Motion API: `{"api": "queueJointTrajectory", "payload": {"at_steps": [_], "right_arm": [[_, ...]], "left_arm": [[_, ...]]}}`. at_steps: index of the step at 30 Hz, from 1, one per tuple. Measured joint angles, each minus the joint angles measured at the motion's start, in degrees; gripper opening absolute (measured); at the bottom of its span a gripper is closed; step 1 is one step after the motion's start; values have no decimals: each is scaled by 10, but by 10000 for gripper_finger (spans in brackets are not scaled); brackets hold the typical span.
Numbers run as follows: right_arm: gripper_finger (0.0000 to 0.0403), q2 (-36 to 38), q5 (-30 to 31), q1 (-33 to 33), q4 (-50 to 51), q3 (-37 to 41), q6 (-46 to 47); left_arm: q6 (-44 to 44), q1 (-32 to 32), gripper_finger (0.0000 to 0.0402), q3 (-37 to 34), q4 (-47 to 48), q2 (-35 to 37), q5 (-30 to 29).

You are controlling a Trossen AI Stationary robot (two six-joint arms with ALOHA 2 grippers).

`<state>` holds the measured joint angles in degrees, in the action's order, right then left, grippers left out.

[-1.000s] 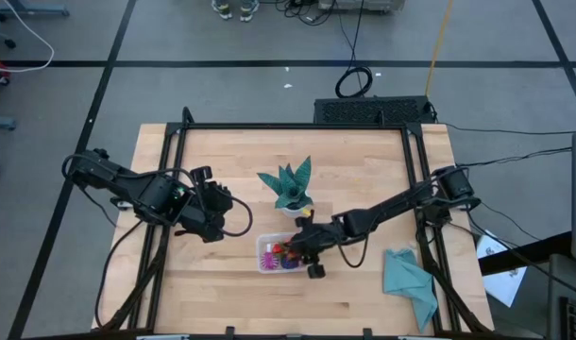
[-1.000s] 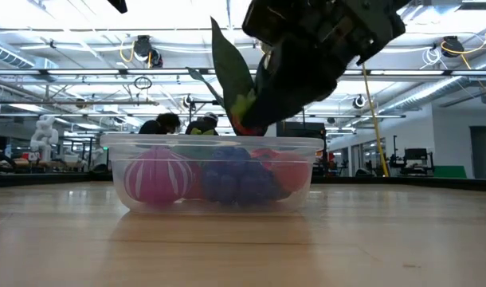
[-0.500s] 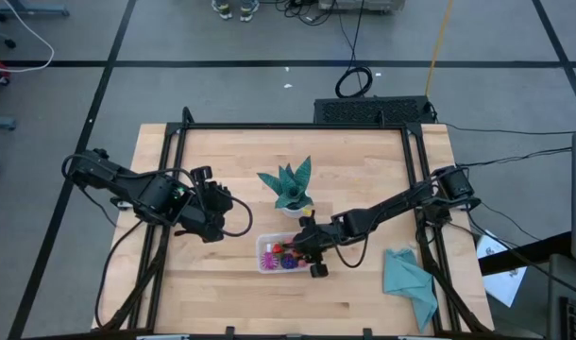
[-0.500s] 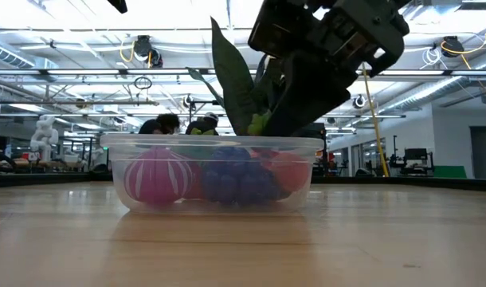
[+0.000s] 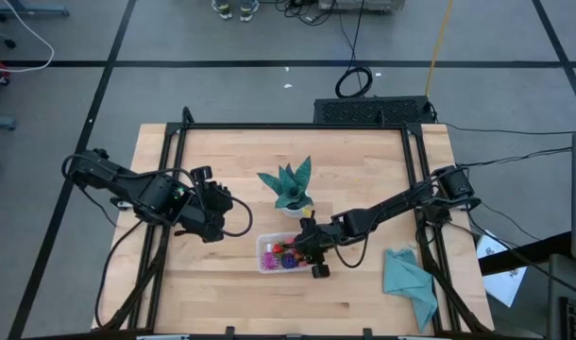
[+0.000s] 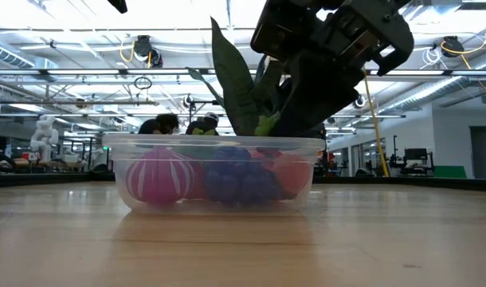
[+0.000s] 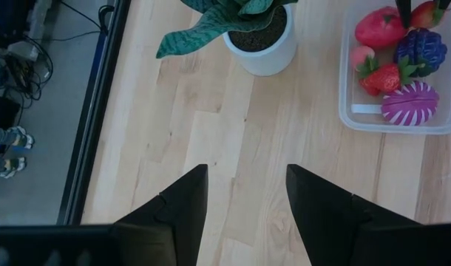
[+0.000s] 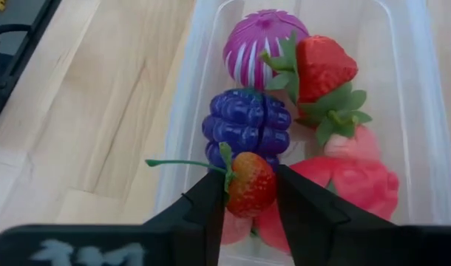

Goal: Pick and placing Produce into tupperware
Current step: Put the red strawberry into the transparent bin, then return to Home Position

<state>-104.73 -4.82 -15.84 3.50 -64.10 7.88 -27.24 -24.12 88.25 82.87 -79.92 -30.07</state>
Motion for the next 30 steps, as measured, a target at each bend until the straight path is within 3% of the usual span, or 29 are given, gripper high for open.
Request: {"api": "queueJointTrajectory", "payload": {"at_steps": [12,27,30], "right_arm": [[173,0,1,0,-4,0,-2],[172,42,4,-22,-12,-7,-30],[171,62,27,-40,-8,-8,-31]], "left_arm": [[0,0,186,0,0,0,0],[36,0,186,0,4,0,-8],[36,0,186,0,14,0,-17]]}}
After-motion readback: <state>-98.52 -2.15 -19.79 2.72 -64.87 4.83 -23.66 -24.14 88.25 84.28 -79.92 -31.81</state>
